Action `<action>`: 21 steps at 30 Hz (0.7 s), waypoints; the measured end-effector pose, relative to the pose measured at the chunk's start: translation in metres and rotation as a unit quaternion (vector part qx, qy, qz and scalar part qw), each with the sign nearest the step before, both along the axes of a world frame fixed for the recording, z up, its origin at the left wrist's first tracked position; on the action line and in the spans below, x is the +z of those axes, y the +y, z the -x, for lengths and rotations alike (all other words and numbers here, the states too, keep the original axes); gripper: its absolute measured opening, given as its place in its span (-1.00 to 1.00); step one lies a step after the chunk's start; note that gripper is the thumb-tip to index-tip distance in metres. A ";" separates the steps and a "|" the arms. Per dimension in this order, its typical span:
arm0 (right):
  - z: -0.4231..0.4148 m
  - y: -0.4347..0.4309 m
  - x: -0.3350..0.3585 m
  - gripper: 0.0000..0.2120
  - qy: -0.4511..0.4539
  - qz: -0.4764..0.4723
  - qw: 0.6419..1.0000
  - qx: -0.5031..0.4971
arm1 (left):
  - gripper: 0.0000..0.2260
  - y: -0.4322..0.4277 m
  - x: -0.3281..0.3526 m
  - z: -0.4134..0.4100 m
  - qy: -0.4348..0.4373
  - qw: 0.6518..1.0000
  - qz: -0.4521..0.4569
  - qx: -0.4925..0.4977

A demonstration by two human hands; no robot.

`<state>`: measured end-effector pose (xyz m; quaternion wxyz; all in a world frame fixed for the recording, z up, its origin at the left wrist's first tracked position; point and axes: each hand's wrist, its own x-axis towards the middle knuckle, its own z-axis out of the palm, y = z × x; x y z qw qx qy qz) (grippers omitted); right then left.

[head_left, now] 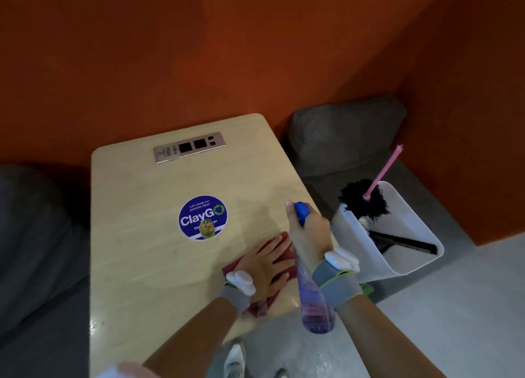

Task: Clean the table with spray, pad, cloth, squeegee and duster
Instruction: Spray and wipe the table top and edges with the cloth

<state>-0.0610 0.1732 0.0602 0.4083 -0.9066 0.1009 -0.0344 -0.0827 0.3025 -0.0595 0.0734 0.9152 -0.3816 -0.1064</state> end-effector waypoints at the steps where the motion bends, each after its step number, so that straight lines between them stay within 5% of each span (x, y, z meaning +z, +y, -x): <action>1: -0.002 0.005 0.002 -0.61 -0.003 -0.003 1.000 0.018 | -0.53 0.012 -0.003 -0.001 0.001 1.000 -0.017 0.012; 8: -0.038 0.052 -0.003 -0.53 -0.023 -0.002 0.996 0.083 | -0.52 0.079 0.000 -0.027 -0.034 0.961 -0.023 0.275; 13: -0.086 0.086 -0.012 -0.57 -0.029 0.007 0.991 0.128 | -0.44 0.152 -0.003 -0.080 -0.040 0.873 -0.001 0.486; 21: -0.173 0.142 -0.024 -0.58 -0.010 0.035 0.987 0.157 | -0.51 0.232 -0.006 -0.166 -0.047 0.771 0.016 0.634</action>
